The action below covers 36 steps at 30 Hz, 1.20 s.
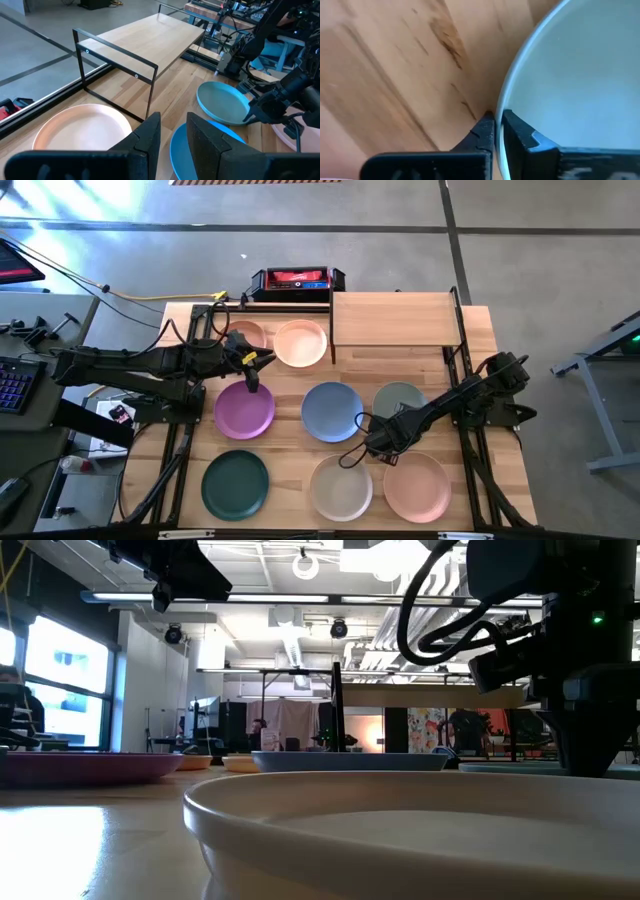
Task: Place and stack plates onto a shelf
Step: Put the light blue plate on the shelf
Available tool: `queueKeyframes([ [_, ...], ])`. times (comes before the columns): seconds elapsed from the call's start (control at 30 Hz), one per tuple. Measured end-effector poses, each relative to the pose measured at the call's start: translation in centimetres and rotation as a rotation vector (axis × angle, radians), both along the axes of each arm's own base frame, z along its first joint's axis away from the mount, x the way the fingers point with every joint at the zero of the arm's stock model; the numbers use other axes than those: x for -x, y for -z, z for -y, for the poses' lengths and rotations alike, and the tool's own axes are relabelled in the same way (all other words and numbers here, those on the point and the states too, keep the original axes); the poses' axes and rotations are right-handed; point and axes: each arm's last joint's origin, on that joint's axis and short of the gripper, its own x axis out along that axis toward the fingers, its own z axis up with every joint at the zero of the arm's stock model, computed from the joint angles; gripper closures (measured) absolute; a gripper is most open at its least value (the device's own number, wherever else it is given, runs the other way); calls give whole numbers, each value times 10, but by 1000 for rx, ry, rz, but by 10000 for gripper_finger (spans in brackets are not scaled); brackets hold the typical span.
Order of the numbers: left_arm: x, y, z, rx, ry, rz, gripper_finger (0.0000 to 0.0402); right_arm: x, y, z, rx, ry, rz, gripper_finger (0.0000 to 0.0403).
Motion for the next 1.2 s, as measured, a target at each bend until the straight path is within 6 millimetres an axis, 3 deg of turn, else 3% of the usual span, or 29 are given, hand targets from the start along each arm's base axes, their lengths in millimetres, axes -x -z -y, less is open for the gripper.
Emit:
queueKeyframes([
  [0.7, 0, 1, 0, 0, 1, -11, 319, -9, -55, -20, 9, -44, -51, 403],
  [0.97, 1, 1, 0, 0, 1, -16, 319, -15, -93, -22, 37, -57, -60, 403],
  [1.2, 1, 1, 0, 0, 0, -16, 319, -13, -138, -19, 116, -64, -90, 403],
])
